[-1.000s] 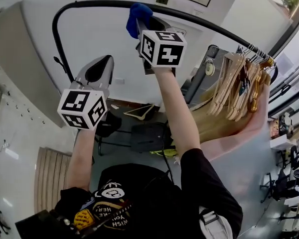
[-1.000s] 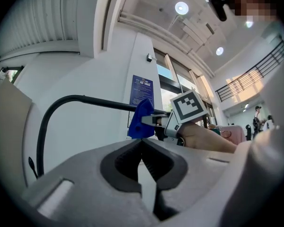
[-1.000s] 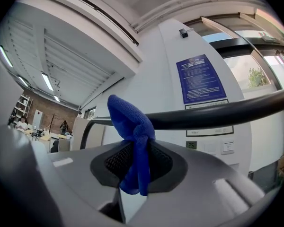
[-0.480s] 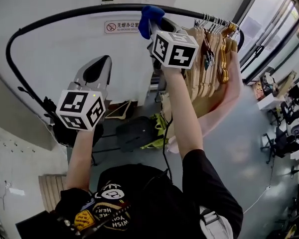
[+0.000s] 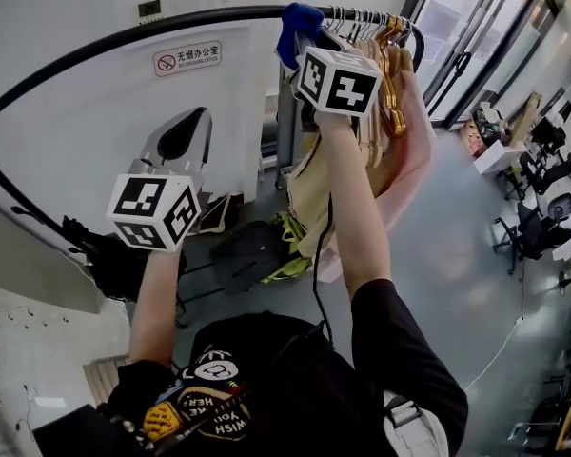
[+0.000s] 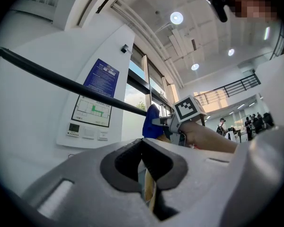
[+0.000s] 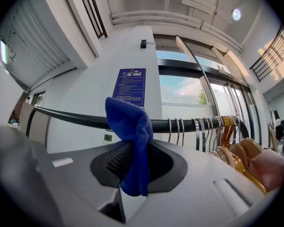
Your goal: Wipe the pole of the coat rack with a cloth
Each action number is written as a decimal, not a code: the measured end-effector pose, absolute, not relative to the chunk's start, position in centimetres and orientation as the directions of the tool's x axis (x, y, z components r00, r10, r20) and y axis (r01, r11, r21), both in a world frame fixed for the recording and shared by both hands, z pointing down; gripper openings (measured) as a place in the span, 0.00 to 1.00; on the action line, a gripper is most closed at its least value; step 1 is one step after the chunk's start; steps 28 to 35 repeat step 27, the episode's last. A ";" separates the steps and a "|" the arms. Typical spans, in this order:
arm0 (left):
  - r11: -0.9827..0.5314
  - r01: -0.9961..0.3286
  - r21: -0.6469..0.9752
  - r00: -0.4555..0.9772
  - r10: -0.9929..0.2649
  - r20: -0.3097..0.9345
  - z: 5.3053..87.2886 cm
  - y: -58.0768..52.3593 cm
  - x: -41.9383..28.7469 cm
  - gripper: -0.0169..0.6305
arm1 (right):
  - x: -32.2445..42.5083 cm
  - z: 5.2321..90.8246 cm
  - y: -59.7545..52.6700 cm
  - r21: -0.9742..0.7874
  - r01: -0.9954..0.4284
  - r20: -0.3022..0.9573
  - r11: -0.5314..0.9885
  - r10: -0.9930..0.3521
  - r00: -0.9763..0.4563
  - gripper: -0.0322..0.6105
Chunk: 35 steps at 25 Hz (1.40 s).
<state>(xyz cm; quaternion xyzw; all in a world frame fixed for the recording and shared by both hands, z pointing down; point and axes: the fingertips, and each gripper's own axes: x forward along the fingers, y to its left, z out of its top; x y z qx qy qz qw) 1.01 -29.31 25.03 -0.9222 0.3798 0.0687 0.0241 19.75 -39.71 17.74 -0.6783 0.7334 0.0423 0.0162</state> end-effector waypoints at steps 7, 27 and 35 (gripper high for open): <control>-0.713 -0.701 0.009 0.704 -0.695 -0.147 25.2 -29.2 1.5 0.03 | 20.6 17.9 -39.9 0.072 -0.996 -0.062 0.056 -0.996 -0.060 0.16; -0.700 -0.714 0.009 0.691 -0.707 -0.149 25.2 -29.1 1.1 0.03 | 19.8 18.0 -40.2 0.055 -0.994 -0.078 0.090 -0.992 -0.095 0.16; -0.700 -0.714 0.009 0.691 -0.707 -0.149 25.2 -29.1 1.1 0.03 | 19.8 18.0 -40.2 0.055 -0.994 -0.078 0.090 -0.992 -0.095 0.16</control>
